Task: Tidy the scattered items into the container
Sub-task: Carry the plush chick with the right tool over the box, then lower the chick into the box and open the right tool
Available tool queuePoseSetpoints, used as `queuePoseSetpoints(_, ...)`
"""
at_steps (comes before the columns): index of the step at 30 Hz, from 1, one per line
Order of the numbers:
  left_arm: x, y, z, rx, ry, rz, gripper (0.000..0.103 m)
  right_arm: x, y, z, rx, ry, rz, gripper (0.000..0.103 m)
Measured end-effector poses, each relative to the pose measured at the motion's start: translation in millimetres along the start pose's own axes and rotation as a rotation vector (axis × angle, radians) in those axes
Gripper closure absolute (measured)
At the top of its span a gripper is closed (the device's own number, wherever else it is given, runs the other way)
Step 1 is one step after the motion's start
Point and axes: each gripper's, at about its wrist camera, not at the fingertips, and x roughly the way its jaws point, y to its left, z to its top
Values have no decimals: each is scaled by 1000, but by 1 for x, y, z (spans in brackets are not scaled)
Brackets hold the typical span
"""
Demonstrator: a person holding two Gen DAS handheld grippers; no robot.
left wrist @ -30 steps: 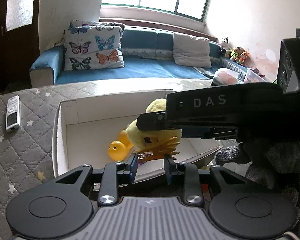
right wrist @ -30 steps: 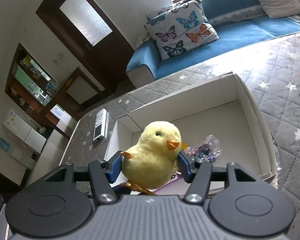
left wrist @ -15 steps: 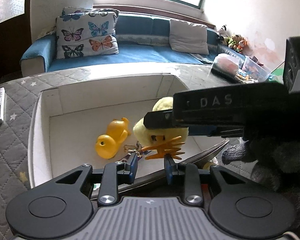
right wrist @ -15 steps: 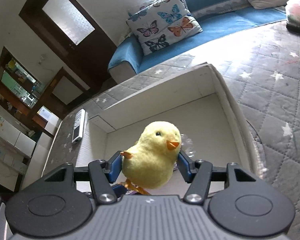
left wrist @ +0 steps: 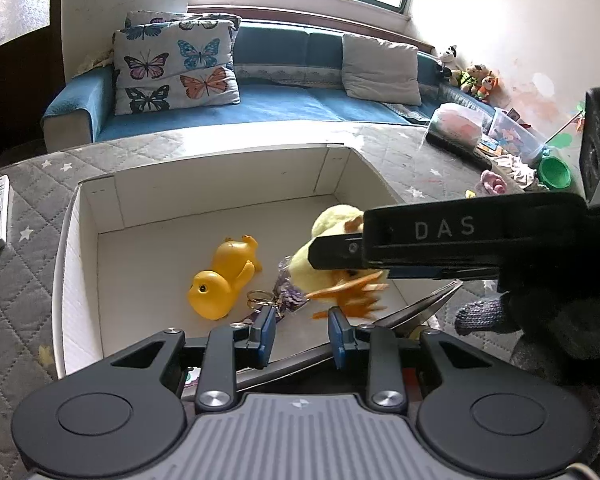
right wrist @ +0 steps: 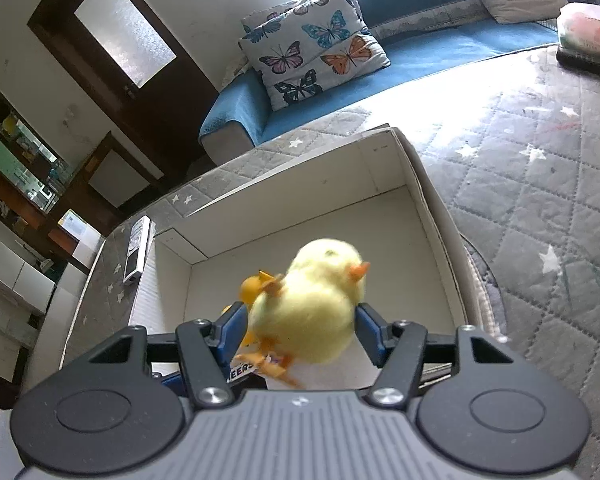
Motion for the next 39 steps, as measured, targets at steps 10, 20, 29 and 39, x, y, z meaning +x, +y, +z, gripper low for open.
queuePoseSetpoints(10, -9, 1, -1, -5, -6, 10, 72, -9, 5, -2, -9, -6, -12, 42)
queuePoseSetpoints(20, -22, 2, -6, -14, -21, 21, 72, -17, 9, -7, -12, -8, -44, 42)
queuePoseSetpoints(29, -33, 4, -14, -25, -25, 36, 71, -29, 14, -9, -15, -34, -1, 42)
queuePoseSetpoints(39, -46, -1, -25, -14, -34, 31, 71, -45, 22, -19, -41, -44, 22, 42)
